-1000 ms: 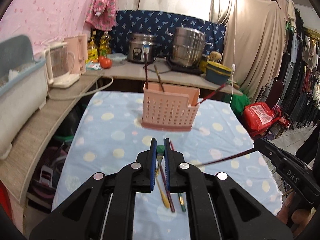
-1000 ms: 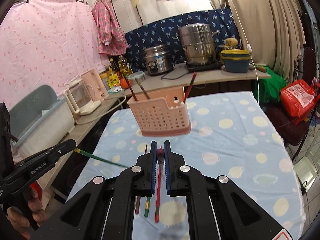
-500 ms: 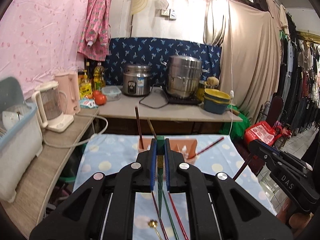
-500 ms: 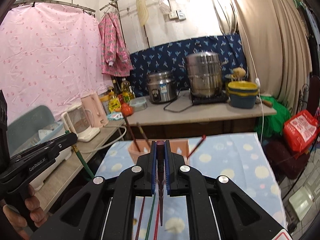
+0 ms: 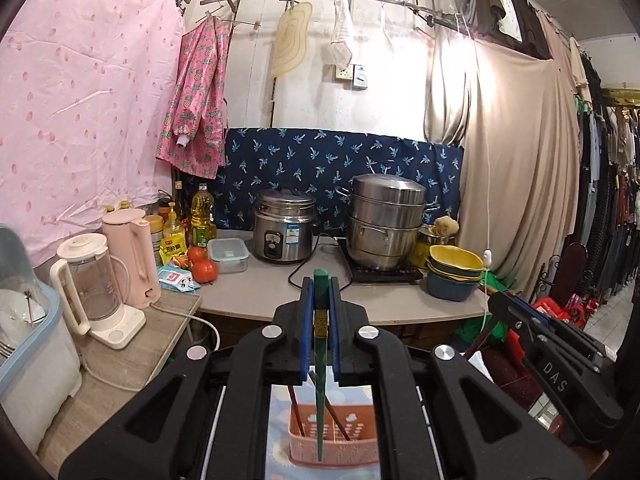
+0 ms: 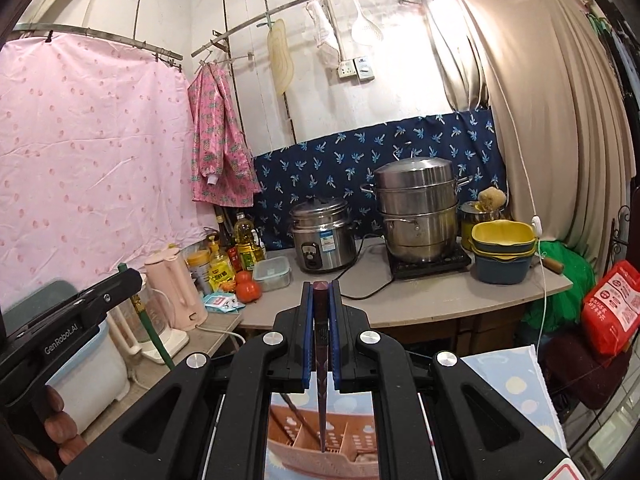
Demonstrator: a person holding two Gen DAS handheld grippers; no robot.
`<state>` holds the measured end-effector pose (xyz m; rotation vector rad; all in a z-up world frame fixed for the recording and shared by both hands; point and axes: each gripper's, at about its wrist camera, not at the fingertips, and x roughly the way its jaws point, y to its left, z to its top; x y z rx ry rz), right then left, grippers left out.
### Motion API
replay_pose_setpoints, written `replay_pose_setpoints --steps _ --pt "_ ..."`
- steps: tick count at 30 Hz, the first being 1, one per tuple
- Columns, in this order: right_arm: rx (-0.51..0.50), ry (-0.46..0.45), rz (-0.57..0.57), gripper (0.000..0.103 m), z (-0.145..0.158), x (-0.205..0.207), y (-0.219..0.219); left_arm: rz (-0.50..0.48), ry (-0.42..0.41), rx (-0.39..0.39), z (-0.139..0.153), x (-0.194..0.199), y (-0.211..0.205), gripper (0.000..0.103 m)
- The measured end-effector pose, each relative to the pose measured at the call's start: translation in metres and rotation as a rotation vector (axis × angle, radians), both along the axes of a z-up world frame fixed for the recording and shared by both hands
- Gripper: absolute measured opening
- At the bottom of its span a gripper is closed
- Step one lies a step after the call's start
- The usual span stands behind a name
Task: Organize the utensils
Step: 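Lower the chopsticks into the holder and open both tools, then move both tools back down to the gold spoon and chopsticks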
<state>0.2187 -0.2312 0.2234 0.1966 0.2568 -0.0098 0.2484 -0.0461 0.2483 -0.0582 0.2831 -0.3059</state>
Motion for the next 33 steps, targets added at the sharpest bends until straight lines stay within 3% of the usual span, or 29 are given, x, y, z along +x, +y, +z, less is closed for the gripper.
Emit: replay_pose_setpoints --steps 7,15,16,17,18,19,33 --pt "-0.005 0.079 0.014 0.007 -0.041 0.041 0.005 0.003 0.041 0.005 -0.023 0.043 -0.007 0.007" --pt "0.0 0.155 0.011 0.008 -0.08 0.056 0.005 -0.002 0.102 0.017 -0.055 0.056 -0.009 0.007" --pt "-0.003 0.15 0.003 0.016 -0.081 0.054 0.005 0.001 0.11 0.015 -0.06 0.056 -0.008 0.012" --pt "-0.009 0.146 -0.01 0.032 -0.082 0.05 0.004 0.011 0.115 0.013 -0.063 0.056 -0.006 0.026" --pt "-0.01 0.138 -0.014 0.04 -0.081 0.046 0.004 0.02 0.117 0.008 -0.065 0.055 -0.004 0.033" --pt "-0.011 0.132 -0.015 0.04 -0.081 0.042 0.004 0.031 0.117 0.003 -0.068 0.053 -0.002 0.04" --pt "-0.027 0.162 0.003 0.04 -0.092 -0.018 0.008 0.024 0.152 0.012 -0.083 0.005 0.008 0.041"
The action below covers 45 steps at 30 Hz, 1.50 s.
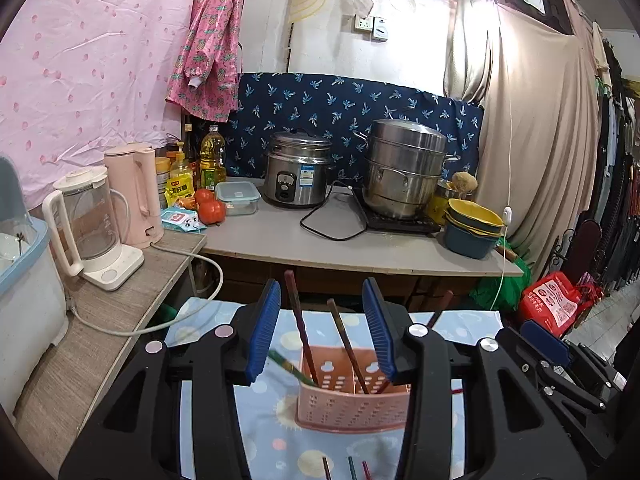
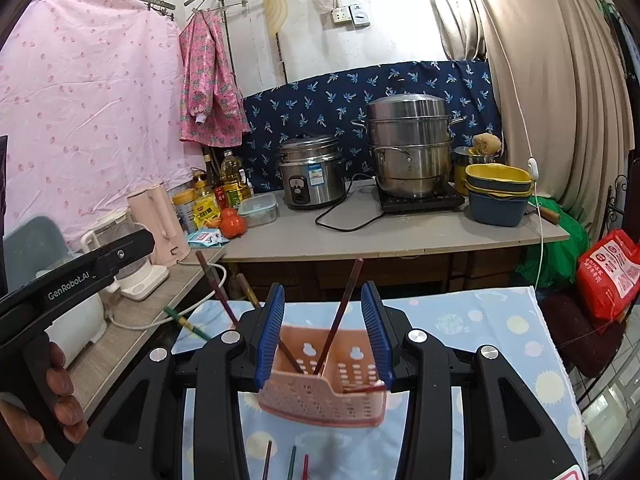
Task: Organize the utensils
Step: 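Move both tools back down to the gold spoon and chopsticks, then grasp a red chopstick with the right tool while the left tool approaches the gold spoon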
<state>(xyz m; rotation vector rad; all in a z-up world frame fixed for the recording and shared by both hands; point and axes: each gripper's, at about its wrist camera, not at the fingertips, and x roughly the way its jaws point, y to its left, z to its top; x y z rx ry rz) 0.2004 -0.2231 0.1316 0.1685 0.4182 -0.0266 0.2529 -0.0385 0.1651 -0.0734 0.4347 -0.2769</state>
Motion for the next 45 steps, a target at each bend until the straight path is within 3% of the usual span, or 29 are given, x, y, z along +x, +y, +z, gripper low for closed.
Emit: replay_pose_setpoints --steps 9,23,33,45 --pt "-0.031 0.054 0.008 0.04 -0.027 -0.052 0.011 -0.004 0.064 0.012 -0.033 -0.043 0.011 0.041" --pt "0.058 0.322 0.033 0.04 -0.144 -0.136 0.027 -0.001 0.319 0.061 -0.158 -0.115 0.033 0.041" --pt "0.033 0.426 0.044 0.031 -0.199 -0.175 0.051 -0.034 0.484 0.063 -0.229 -0.167 0.035 0.041" --pt "0.033 0.458 0.084 0.019 -0.213 -0.176 0.069 -0.044 0.517 0.06 -0.241 -0.185 0.034 0.041"
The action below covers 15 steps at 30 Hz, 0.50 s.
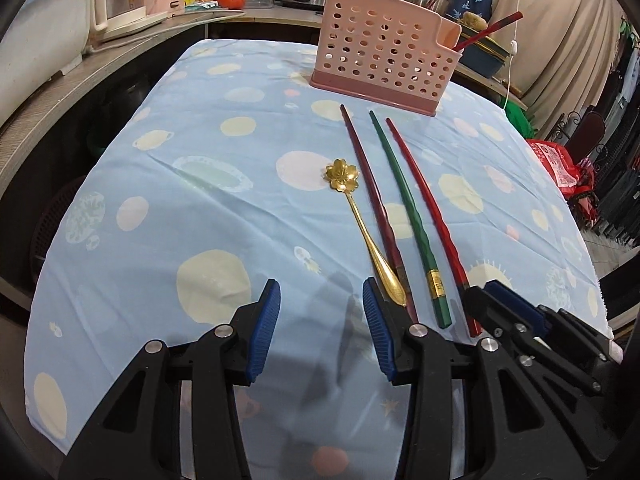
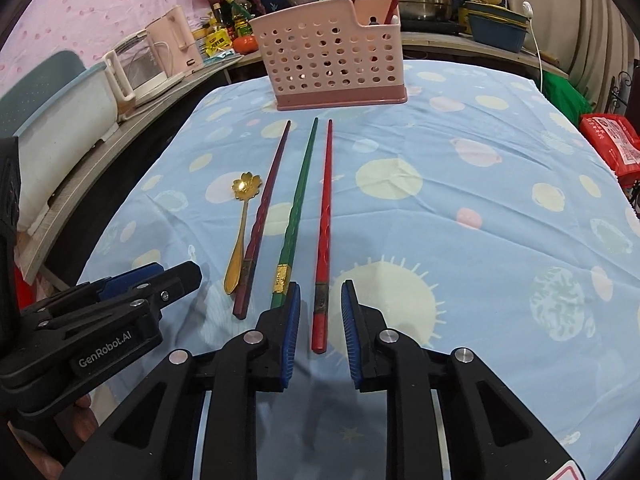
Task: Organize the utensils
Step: 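Grasp a red chopstick with the right tool while the left tool approaches the gold spoon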
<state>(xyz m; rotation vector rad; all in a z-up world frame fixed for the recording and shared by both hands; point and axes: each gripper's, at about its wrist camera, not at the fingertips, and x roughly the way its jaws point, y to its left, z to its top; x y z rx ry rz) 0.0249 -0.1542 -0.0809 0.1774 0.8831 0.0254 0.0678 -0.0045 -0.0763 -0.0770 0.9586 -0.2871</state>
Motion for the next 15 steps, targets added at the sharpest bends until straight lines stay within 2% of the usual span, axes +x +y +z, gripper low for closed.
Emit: replay_pose_setpoints --steps 3,5,8,15 --pt "-0.007 0.009 -0.001 0.018 -0.005 0.002 0.001 -0.006 -0.003 -0.005 0.002 -0.001 -0.002 0.044" --pt "-0.008 0.013 -0.003 0.016 -0.008 0.003 0.0 -0.007 -0.005 -0.01 0.003 -0.001 -0.004 0.05" --pt "-0.043 0.006 -0.004 0.007 -0.009 0.003 0.001 -0.015 0.004 -0.018 0.002 0.001 -0.009 0.05" --pt "-0.026 0.001 -0.009 0.007 -0.009 0.003 -0.003 -0.021 0.009 0.002 -0.006 0.008 -0.021 0.05"
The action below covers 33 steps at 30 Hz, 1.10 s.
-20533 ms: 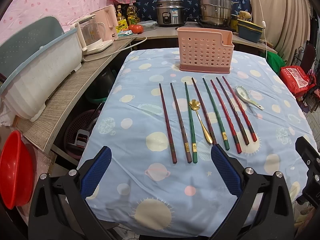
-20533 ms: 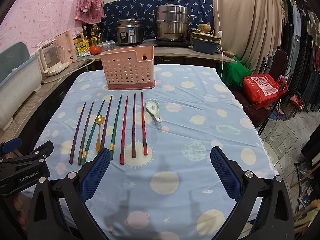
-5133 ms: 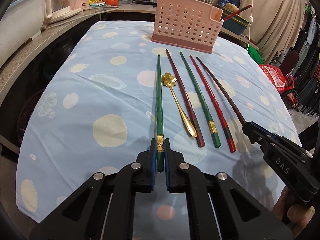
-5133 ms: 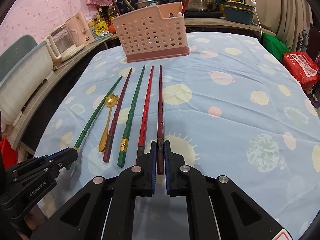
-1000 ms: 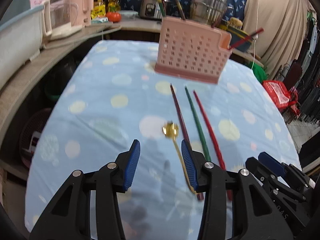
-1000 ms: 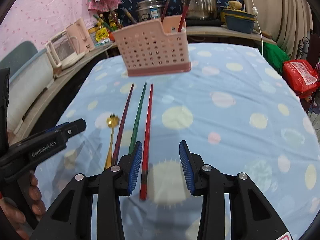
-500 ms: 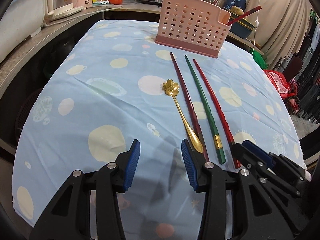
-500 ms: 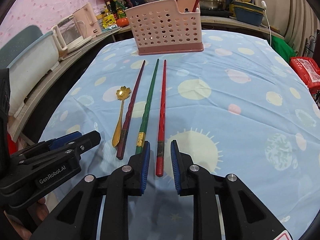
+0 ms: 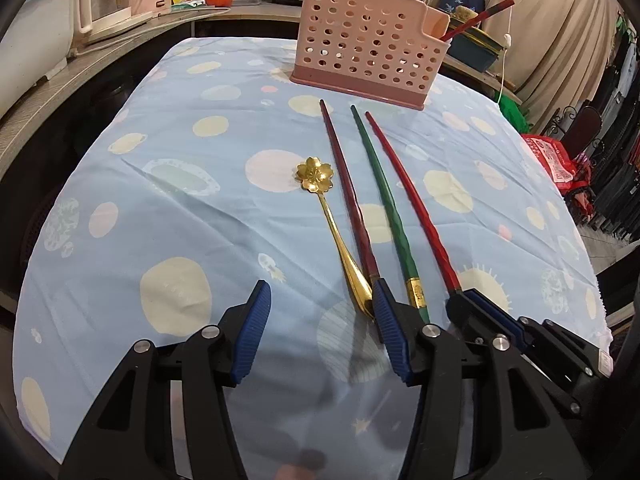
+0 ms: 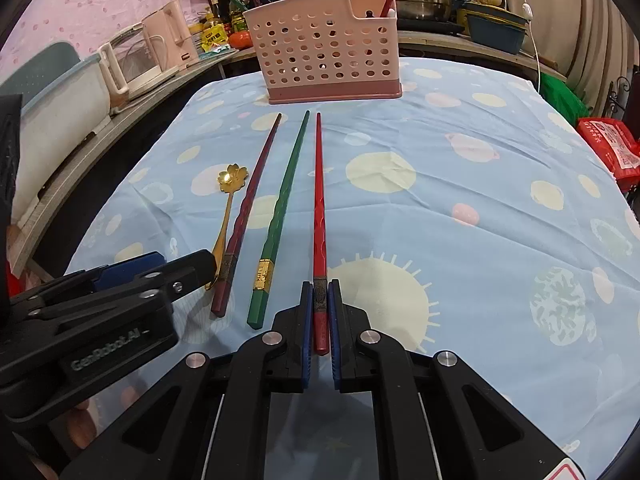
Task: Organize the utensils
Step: 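Grasp a red chopstick with the right tool while the left tool approaches the gold spoon, then grasp the gold spoon handle with the left tool while the right tool holds the chopstick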
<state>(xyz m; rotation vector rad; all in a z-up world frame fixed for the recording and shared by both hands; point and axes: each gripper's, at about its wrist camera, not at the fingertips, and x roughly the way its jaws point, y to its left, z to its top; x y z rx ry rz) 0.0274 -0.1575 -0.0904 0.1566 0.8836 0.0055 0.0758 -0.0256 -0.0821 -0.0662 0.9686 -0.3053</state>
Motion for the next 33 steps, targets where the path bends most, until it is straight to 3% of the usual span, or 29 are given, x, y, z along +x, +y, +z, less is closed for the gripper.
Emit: replay_pose_setpoints --steps 7,15,20,24,33 --pt "0.007 -0.004 -0.001 0.007 -0.001 0.0 0.0 -0.008 -0.025 0.036 -0.002 0.002 -0.005 0.048" --pt "0.012 -0.004 -0.002 0.007 -0.001 0.0 -0.001 -0.004 -0.048 0.068 -0.004 -0.003 0.0 0.031" --pt "0.014 -0.004 -0.006 0.007 -0.001 -0.002 -0.002 -0.012 -0.039 0.051 -0.004 -0.003 0.005 0.008" --pt "0.017 -0.007 -0.014 0.007 0.002 -0.005 -0.005 -0.014 -0.03 0.039 -0.002 -0.004 0.007 0.001" --pt "0.063 -0.045 -0.065 0.007 0.02 -0.016 -0.027 -0.001 -0.05 0.011 0.016 -0.01 0.017 0.0"
